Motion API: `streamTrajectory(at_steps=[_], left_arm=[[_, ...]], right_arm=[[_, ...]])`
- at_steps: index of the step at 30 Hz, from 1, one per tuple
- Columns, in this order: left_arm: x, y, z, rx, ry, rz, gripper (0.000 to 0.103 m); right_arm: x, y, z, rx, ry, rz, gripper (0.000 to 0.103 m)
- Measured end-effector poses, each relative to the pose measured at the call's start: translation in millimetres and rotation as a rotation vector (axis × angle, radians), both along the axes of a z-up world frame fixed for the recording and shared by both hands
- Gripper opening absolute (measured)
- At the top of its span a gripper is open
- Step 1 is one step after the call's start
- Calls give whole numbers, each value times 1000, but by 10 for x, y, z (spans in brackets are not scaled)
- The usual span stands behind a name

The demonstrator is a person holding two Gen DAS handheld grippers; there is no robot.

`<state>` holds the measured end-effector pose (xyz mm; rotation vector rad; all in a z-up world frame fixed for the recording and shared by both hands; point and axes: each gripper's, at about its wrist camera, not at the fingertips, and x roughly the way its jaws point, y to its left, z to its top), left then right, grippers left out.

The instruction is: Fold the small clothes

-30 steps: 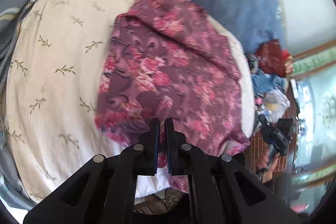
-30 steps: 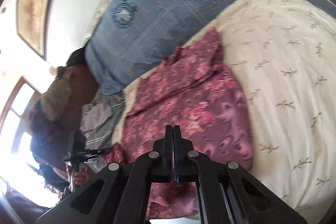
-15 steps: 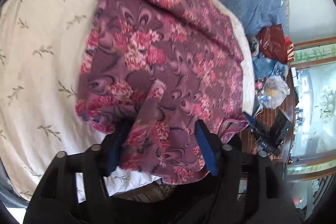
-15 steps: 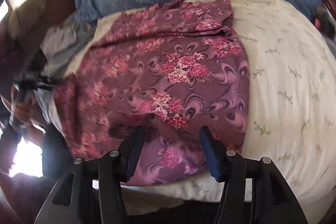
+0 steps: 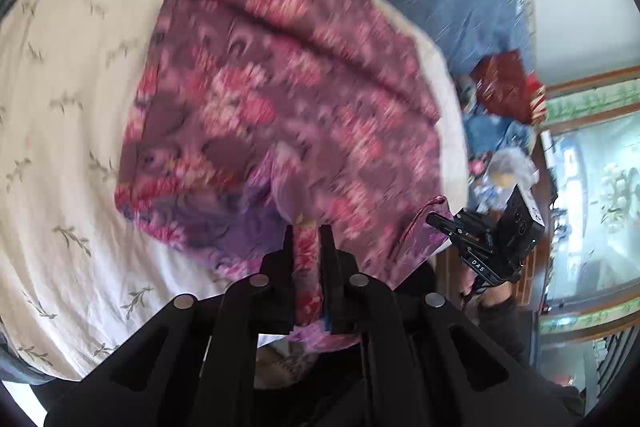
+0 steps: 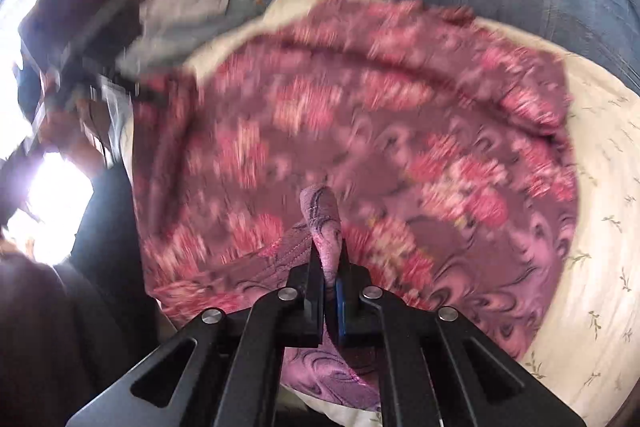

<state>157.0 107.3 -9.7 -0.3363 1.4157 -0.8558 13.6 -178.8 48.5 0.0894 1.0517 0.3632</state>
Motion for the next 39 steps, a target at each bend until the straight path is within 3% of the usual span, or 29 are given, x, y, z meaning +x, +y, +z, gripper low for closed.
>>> streamTrajectory(at_steps=[6, 14, 20, 24, 26, 28, 29, 31, 33, 37, 39], left_arm=[[394, 21, 301, -114, -45, 126, 6], [1489, -76, 389, -200, -54, 332, 6], [2306, -360, 224, -162, -31, 400, 6], [2768, -544, -74, -51, 9, 421, 6], [2910, -598, -285, 16, 76, 415, 6], [2979, -575, -391, -5, 119, 406, 6], [2990, -524, -393, -53, 124, 403, 8], [2977, -449, -334, -107, 96, 394, 21], [2925, -378, -263, -125, 55, 382, 59], [2749, -401, -162, -191, -1, 290, 67], [2696, -498, -177, -139, -23, 254, 75]], right_arm=[[191, -656, 415, 207, -181, -264, 4], [843, -1473, 525, 343, -298, -618, 4], [1381, -1958, 302, 412, -259, -804, 4], [1636, -2219, 34, 431, -194, -902, 4], [1727, -2291, -144, 449, -122, -935, 4], [1779, -2317, -263, 453, -62, -950, 9], [1786, -2322, -304, 467, -43, -940, 9], [1776, -2325, -336, 482, -37, -934, 12], [1777, -2324, -348, 484, -36, -915, 19], [1809, -2312, -398, 479, -13, -917, 23], [1823, -2279, -397, 447, -26, -923, 22]])
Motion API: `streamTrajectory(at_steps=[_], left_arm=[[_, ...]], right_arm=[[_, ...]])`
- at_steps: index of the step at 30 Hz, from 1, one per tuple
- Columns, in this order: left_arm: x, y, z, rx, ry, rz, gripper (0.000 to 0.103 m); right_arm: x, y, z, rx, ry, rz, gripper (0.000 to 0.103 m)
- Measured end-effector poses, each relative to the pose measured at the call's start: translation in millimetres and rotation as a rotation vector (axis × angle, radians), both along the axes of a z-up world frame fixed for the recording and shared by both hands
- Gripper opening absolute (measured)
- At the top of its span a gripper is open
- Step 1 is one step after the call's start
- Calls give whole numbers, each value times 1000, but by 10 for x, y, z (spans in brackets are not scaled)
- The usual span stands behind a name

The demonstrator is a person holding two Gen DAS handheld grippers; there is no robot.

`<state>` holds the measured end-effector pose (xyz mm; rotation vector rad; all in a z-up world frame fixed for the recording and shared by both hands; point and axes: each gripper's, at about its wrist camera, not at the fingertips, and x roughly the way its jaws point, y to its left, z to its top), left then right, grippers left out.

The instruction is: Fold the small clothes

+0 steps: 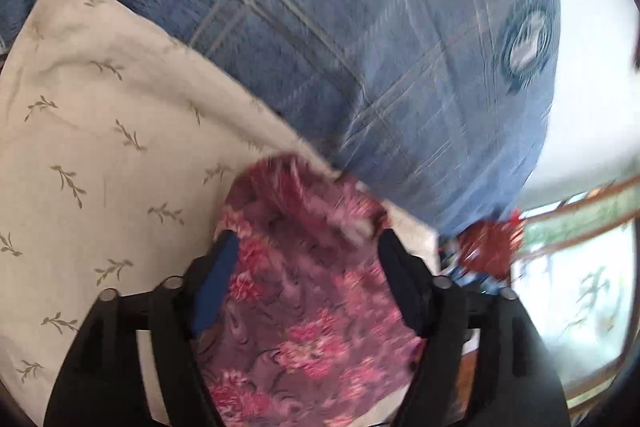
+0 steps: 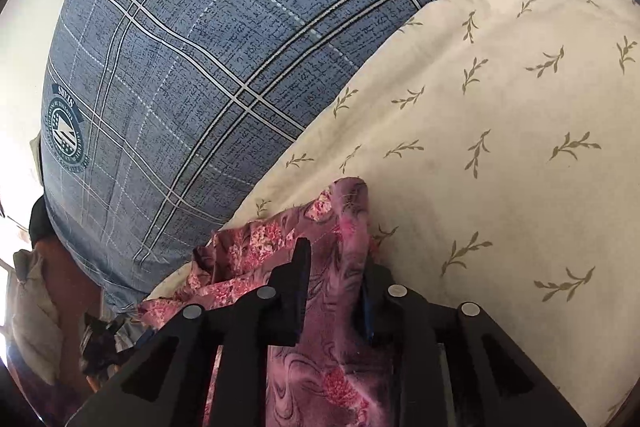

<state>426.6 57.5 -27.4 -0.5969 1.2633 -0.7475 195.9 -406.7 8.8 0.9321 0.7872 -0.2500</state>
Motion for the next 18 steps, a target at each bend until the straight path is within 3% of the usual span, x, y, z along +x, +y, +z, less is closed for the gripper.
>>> streamTrajectory(at_steps=[2, 5, 6, 8, 10, 11, 14, 15, 18], left_arm=[[-25, -198, -57, 111, -18, -29, 71], [-15, -448, -94, 219, -57, -71, 25], [21, -524, -109, 261, -69, -66, 17], [112, -588, -165, 315, -73, -29, 10], [205, -577, -259, 355, -39, 12, 5], [261, -537, -334, 382, -3, 52, 3], [289, -383, -374, 317, 70, 99, 1], [238, -333, -314, 300, 62, 92, 1], [-60, -284, -44, 327, -40, 23, 3]], right_arm=[[57, 49, 36, -59, 20, 8, 4], [119, 107, 249, -126, -36, 15, 4], [110, 87, 324, -125, -77, 5, 4], [55, -11, 465, -105, -174, -53, 3], [64, -156, 420, -74, -164, -107, 4], [111, -211, 325, -52, -113, -114, 4], [251, -271, -98, -1, 170, -97, 8], [215, -260, -103, -7, 170, -102, 9], [-79, -149, 130, -47, 52, -128, 11]])
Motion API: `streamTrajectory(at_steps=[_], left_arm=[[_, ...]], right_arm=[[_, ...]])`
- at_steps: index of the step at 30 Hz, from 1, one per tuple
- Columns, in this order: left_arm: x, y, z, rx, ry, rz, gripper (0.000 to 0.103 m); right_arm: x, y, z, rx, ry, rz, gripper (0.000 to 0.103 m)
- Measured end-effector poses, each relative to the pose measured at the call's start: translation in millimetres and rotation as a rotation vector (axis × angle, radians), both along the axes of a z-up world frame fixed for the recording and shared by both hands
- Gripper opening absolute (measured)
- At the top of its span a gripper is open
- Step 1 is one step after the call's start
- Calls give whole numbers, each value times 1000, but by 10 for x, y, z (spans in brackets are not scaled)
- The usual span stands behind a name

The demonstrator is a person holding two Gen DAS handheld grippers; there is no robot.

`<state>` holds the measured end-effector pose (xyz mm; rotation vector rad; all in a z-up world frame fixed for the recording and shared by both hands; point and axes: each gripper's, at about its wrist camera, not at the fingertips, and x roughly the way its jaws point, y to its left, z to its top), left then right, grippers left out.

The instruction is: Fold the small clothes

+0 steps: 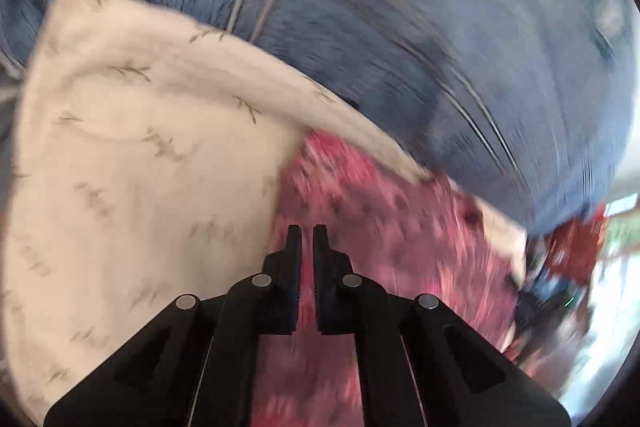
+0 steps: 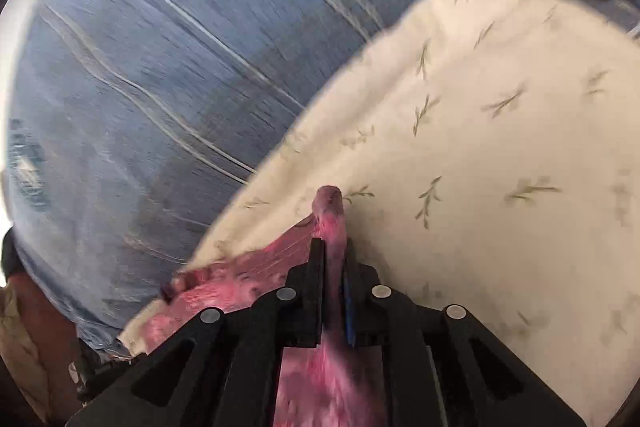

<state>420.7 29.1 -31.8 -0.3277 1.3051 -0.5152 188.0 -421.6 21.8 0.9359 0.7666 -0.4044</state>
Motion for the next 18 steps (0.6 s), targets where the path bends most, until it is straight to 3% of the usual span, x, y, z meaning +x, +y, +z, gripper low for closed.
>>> streamTrajectory(at_steps=[1, 3, 5, 6, 8, 10, 11, 14, 16, 18], left_arm=[[-152, -5, 86, -5, -32, -41, 4], [-542, -23, 225, -10, -95, -111, 17], [-830, -93, 211, 26, -143, -144, 28], [-925, -150, 151, 63, -154, -154, 28], [-1016, -243, -43, 153, -134, -162, 28], [-1060, -241, -38, 155, -122, -124, 28], [-1089, -160, 26, 121, -91, -103, 27], [-1302, 53, 173, 13, -72, -85, 28], [-1494, 156, 225, -20, -80, -91, 40], [-1701, 304, 205, -34, -76, -98, 45]], right_arm=[[-111, 68, 88, -2, -54, 31, 11], [-365, 269, 224, -10, -168, 92, 11], [-509, 474, 210, 2, -202, 150, 11], [-507, 574, 162, 5, -178, 176, 11], [-480, 763, -95, -43, -2, 205, 2], [-572, 816, 8, -107, -17, 183, 1], [-628, 816, 98, -97, 4, 156, 5], [-994, 825, 351, -72, -56, 83, 17], [-1330, 840, 417, -91, -27, 24, 49], [-1682, 910, 358, -96, 2, -51, 52]])
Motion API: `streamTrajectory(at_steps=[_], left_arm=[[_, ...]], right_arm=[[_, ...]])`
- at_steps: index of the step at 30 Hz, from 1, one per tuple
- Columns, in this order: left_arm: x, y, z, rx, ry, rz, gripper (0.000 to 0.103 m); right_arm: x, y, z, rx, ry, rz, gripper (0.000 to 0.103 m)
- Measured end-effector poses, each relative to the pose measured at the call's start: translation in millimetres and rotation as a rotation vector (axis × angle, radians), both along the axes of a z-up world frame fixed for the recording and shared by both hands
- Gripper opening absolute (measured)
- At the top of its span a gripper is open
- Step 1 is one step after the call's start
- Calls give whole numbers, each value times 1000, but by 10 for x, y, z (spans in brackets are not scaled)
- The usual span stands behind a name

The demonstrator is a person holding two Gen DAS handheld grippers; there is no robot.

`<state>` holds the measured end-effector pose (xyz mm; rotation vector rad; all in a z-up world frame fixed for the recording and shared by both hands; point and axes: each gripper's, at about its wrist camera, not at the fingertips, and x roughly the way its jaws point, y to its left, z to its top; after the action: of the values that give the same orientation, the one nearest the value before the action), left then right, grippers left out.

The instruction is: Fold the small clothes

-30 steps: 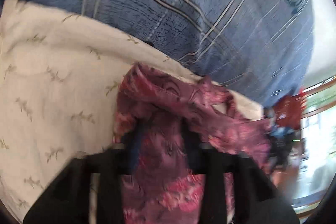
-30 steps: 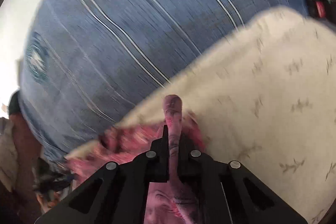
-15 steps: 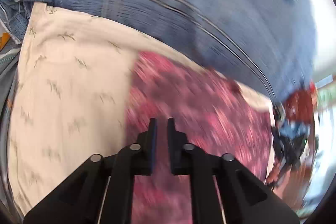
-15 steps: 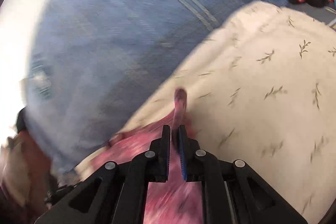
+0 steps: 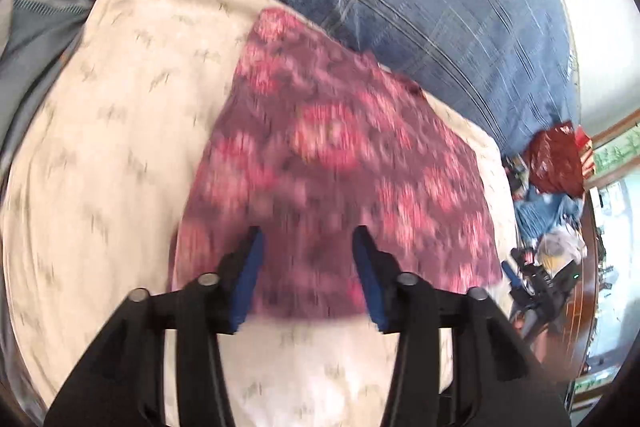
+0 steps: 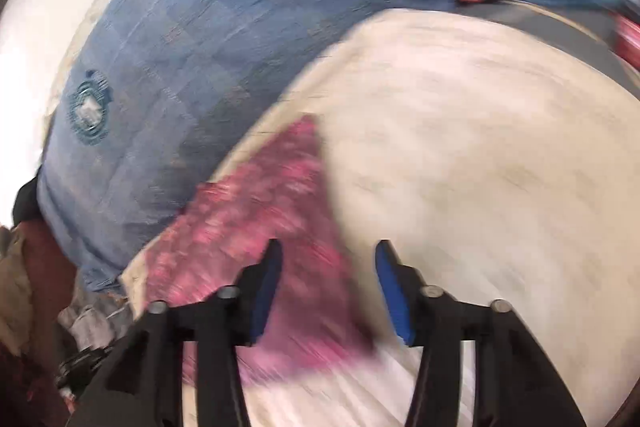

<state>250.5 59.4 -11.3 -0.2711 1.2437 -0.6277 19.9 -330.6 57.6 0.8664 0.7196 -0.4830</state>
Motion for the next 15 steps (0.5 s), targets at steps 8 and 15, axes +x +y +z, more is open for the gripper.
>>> streamTrajectory(at_steps=[8, 15], left_arm=[[-216, -159, -178, 38, 67, 12, 45], [-192, -121, -286, 55, 81, 34, 46]], right_arm=[[-84, 131, -366, 254, -178, 42, 8], [-28, 202, -102, 31, -136, 38, 7]])
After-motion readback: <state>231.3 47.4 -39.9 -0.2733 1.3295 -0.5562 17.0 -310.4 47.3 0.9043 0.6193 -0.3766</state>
